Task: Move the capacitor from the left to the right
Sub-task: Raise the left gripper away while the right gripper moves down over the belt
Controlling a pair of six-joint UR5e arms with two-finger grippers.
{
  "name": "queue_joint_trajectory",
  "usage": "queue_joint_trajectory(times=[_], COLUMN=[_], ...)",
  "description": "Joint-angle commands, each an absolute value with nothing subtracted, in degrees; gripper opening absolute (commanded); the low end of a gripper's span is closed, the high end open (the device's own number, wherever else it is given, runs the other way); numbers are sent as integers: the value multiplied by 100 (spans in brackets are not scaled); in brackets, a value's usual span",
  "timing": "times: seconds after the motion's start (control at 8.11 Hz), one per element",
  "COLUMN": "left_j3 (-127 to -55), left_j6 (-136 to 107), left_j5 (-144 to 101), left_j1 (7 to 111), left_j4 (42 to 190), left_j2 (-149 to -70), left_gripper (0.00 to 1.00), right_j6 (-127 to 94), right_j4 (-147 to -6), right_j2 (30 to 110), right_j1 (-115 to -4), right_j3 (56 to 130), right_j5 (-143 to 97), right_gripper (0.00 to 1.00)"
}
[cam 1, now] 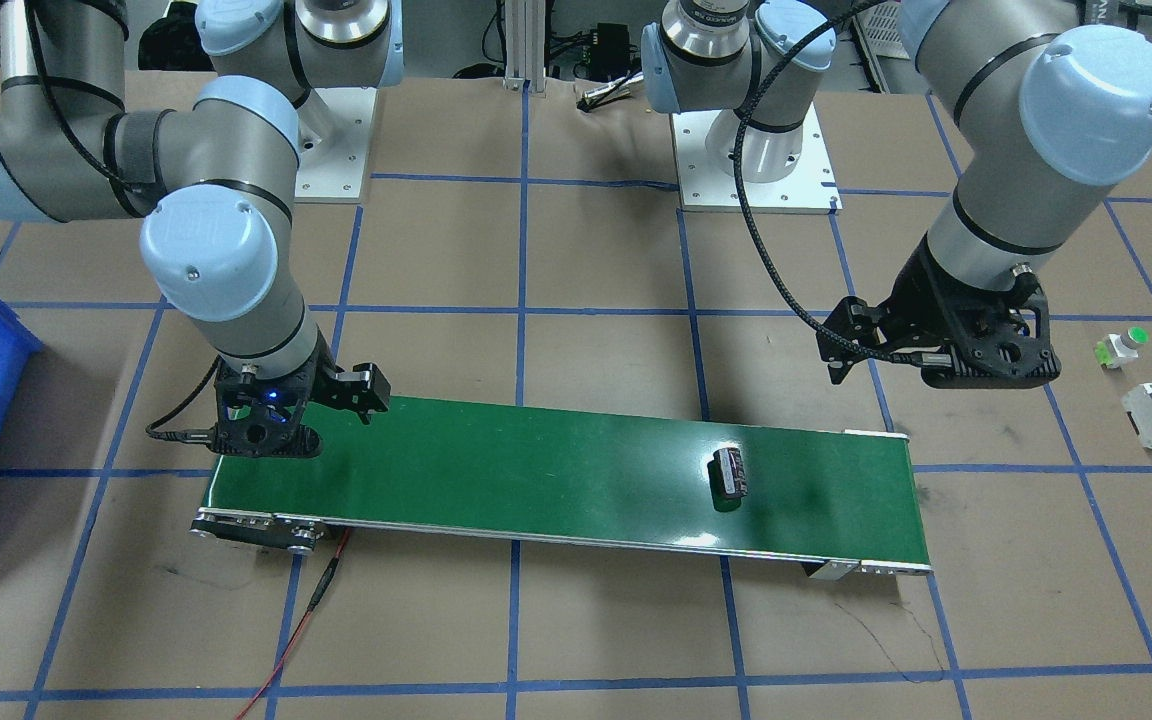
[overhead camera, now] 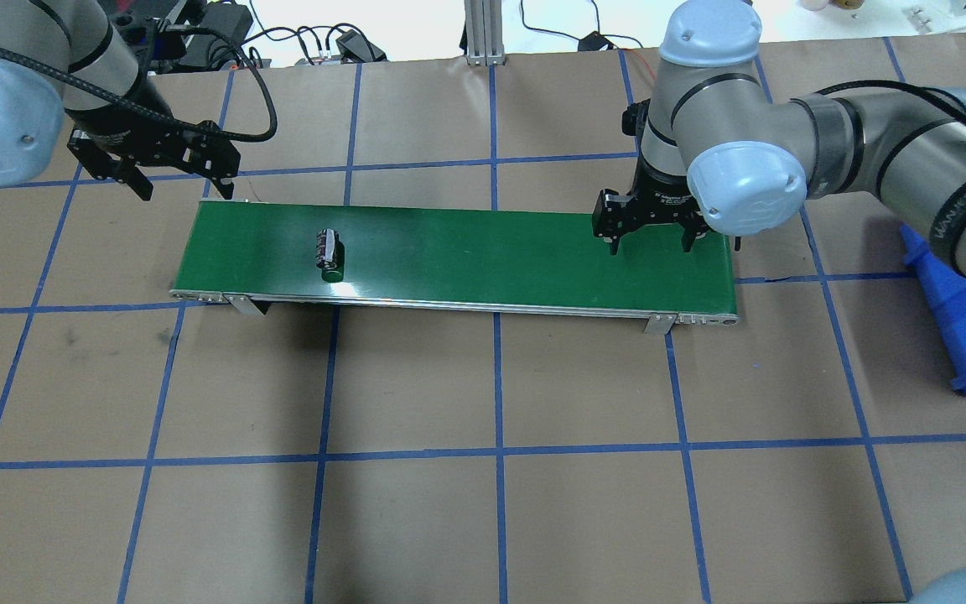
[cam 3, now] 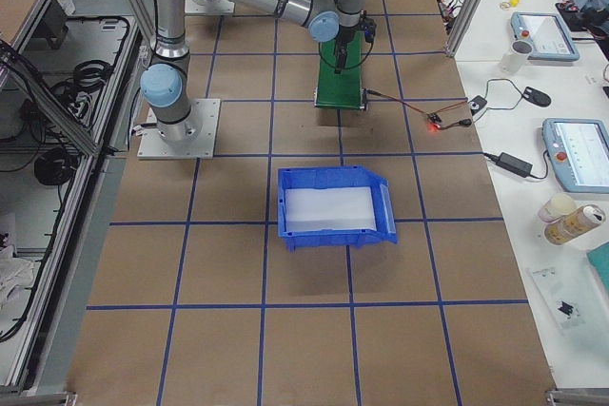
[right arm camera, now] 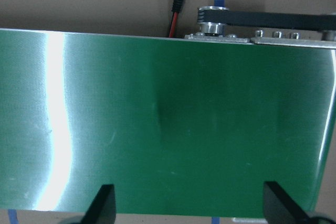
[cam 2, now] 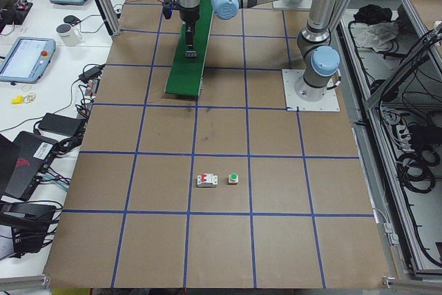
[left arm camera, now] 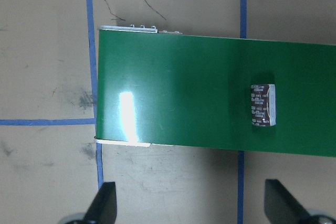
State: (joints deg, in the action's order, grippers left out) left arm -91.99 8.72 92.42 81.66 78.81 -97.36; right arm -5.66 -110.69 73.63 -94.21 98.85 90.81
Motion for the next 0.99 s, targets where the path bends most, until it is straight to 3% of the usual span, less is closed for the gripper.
queue_joint_trajectory(times=[0.0,0.37,0.86], left_j3=[-9220,-9202,-9220], left_j6=[870,782,756], left_j5=[9246,9237,9246], left_j1=[8165,8174,8191], left_j4=[7866,7831,7831], left_j2=[-9729,-9853,-9861], left_gripper=[100,100,100], right_j6=[-536,508,422], right_j4=[-11074,-11074,-11048], right_j2=[7260,7312,7313], right_j1=[-9378,-8781,-8780], right_j3=[9923,10230,10266], right_j5=[8302,7693,7470], right_gripper=[100,99,100])
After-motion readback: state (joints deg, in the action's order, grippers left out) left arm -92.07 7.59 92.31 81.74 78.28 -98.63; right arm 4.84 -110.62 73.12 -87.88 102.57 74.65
